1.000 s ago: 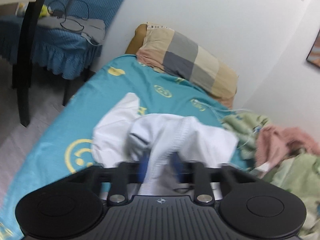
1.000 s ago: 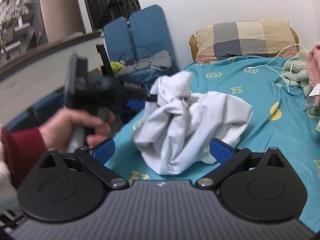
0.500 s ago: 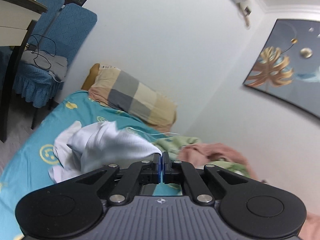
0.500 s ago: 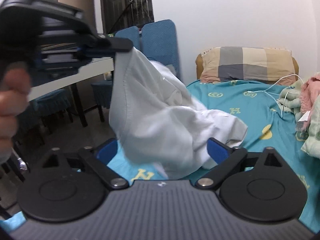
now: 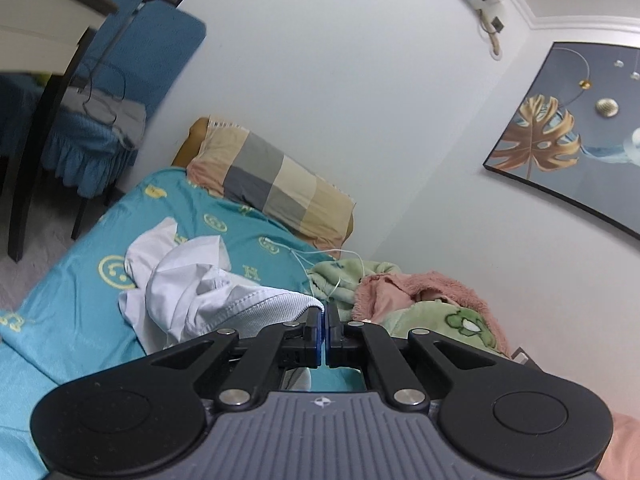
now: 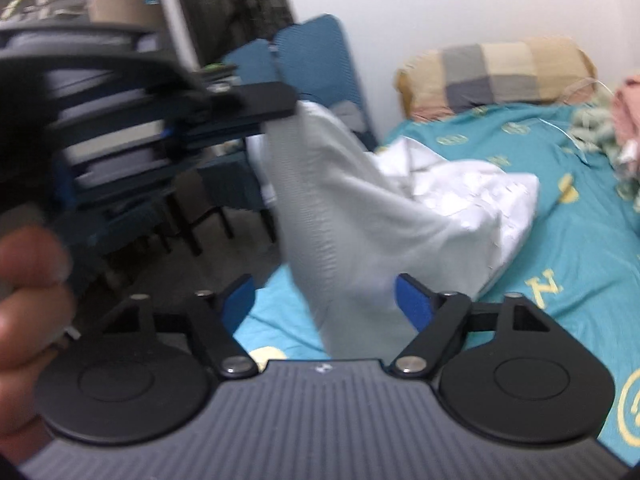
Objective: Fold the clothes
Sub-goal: 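Grasp the white T-shirt with the left tool while the right tool grasps another edge, then lift the T-shirt with both tools and shake it open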
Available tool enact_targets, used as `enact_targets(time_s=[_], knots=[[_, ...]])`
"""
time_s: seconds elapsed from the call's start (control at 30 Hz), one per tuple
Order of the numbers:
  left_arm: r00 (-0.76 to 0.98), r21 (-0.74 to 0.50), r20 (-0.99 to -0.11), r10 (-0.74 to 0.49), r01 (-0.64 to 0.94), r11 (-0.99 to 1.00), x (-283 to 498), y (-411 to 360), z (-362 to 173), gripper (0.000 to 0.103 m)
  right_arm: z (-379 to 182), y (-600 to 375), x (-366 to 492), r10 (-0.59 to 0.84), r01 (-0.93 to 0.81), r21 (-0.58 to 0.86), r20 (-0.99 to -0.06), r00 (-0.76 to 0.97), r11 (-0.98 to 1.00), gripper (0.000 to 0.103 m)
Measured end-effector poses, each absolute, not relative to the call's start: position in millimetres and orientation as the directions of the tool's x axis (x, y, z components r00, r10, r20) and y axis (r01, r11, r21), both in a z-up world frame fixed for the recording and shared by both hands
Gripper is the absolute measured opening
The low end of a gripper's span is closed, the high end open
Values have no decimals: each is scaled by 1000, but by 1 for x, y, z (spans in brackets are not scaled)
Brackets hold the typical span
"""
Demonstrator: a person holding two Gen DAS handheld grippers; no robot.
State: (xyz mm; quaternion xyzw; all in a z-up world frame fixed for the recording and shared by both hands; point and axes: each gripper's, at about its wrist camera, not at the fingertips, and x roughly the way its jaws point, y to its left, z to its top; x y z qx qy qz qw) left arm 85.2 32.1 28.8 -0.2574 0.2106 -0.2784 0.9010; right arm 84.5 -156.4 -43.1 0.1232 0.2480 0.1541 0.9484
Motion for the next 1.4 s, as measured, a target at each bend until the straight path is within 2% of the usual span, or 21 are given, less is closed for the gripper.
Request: enact_targets(time_s=[0.03,0.07,0.1,0.13,0.2,0.3,0.5,0.57,0.63,0.7,0.87,0.93,1.03,1.2,1.4], knots=[[757,-585,-239,-609,388,712,89,34,24,2,-47,-158,90,332,-204,311,-446,831,928,72],[758,-583,-245,-605,383,716,93,36,20,2,-51,-159,95,311,-177,311,-461,831,934,65],[760,-575,-256,-597,376,726,99,37,15,2,-52,-162,98,285,-146,308,-477,832,940,54],[760,-568,-275,-589,366,737,104,38,10,2,-53,-166,100,258,-114,303,-493,831,946,48],[752,-562,-317,-578,342,753,113,38,-1,3,-54,-176,103,224,-63,315,-508,832,947,24],[733,-534,-387,-559,316,784,123,32,-19,6,-52,-195,105,209,-7,373,-502,839,928,17],[718,-356,-478,-506,368,859,116,0,-33,16,-47,-220,115,230,15,451,-485,844,892,14],[734,-281,-493,-468,375,884,106,-10,-35,23,-47,-227,116,248,6,476,-468,849,879,14],[760,-181,-513,-400,360,915,95,-21,-36,36,-44,-233,117,266,-7,505,-443,856,863,14],[800,-61,-514,-310,326,943,85,-32,-39,41,-38,-236,116,284,-29,521,-417,864,853,14],[887,184,-453,-91,193,964,75,-53,-51,43,-27,-242,111,318,-82,544,-355,879,835,14],[891,211,-453,-23,132,969,77,-54,-55,43,-23,-244,109,318,-93,540,-340,885,836,14],[883,181,-468,46,44,983,81,-46,-56,43,-19,-247,107,314,-103,532,-324,893,841,14],[883,88,-468,26,17,996,87,-32,-49,46,-19,-254,110,327,-105,547,-328,886,831,14],[879,132,-477,13,57,990,92,-46,-59,46,-17,-257,110,380,-146,585,-300,875,798,14]])
